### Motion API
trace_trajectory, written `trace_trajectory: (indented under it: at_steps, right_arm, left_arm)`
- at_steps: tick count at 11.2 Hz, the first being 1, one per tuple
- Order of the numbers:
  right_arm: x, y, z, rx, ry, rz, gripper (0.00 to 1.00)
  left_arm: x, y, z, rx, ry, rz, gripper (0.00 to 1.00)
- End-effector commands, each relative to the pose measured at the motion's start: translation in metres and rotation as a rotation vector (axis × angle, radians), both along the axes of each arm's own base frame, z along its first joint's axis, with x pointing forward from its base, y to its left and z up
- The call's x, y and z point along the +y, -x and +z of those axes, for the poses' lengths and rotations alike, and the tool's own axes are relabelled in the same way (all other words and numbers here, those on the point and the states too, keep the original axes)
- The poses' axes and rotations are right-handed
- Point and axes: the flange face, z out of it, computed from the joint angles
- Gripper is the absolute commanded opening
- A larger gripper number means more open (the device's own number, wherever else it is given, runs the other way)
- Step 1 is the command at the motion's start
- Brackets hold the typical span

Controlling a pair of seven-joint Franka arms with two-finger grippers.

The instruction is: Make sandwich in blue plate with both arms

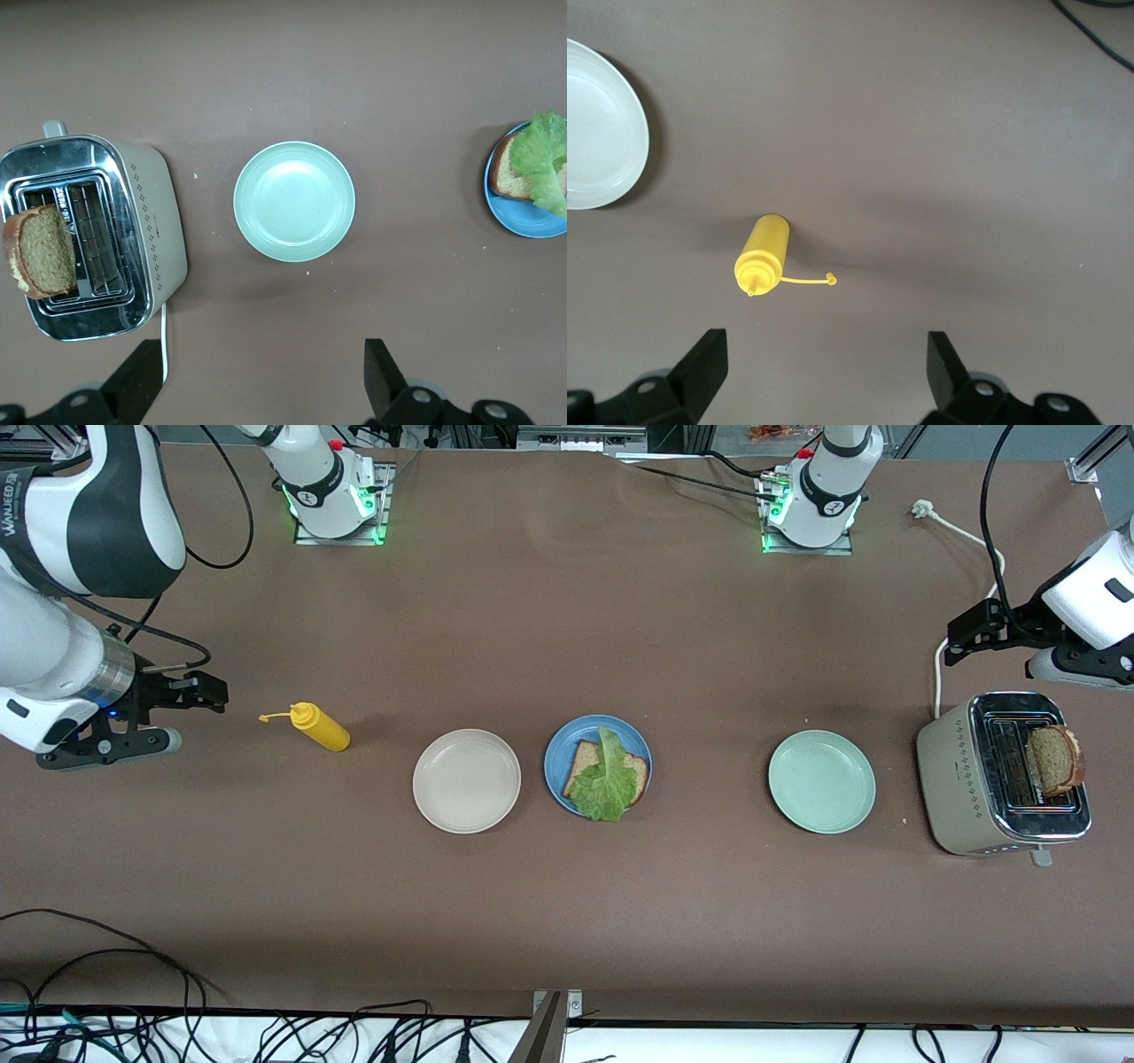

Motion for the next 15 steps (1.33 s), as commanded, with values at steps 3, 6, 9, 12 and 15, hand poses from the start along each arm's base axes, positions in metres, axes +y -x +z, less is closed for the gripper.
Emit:
trace_trajectory:
  at_steps: [3, 6, 9, 12, 15]
  right_arm:
    - [0.004, 0.004, -0.006, 0.009, -0.056, -0.029, 1.0]
    - [0.001, 0.007, -0.004, 0.018, -0.063, -0.024, 1.0]
    - [-0.011, 0.009, -0.008, 0.05, -0.067, -0.04, 1.0]
    - [-0.011, 0.01, -0.005, 0.05, -0.068, -0.034, 1.0]
    - [-0.013, 0.012, -0.005, 0.06, -0.067, -0.036, 1.0]
  left_arm:
    - [0.001, -0.002, 0.007, 0.001, -0.006, -0.004, 1.0]
    - [0.001, -0.002, 0.007, 0.001, -0.004, -0.004, 1.0]
    - [0.004, -0.002, 0.007, 0.002, -0.004, 0.001, 1.0]
    - [0.004, -0.002, 0.007, 0.002, -0.004, 0.001, 1.0]
    - [0.012, -0.003, 0.003, 0.008, -0.008, 0.014, 1.0]
